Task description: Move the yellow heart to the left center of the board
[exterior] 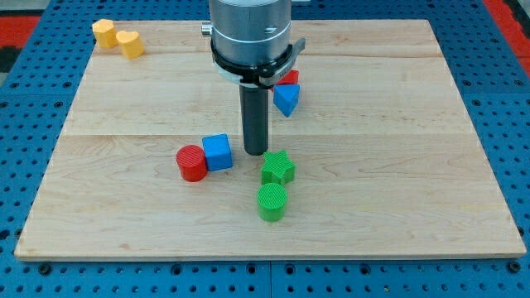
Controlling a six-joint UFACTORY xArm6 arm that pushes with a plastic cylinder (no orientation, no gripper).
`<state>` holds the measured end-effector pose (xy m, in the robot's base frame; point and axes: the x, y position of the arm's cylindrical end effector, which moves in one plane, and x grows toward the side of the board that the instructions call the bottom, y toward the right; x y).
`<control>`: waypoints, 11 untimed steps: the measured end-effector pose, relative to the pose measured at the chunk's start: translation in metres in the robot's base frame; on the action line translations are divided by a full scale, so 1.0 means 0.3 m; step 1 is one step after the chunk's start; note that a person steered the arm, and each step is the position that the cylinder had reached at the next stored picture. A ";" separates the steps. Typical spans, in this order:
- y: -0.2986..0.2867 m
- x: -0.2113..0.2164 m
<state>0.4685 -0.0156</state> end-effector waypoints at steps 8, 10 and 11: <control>-0.732 -0.921; -0.864 -0.920; -0.965 -0.881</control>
<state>0.2043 -0.3051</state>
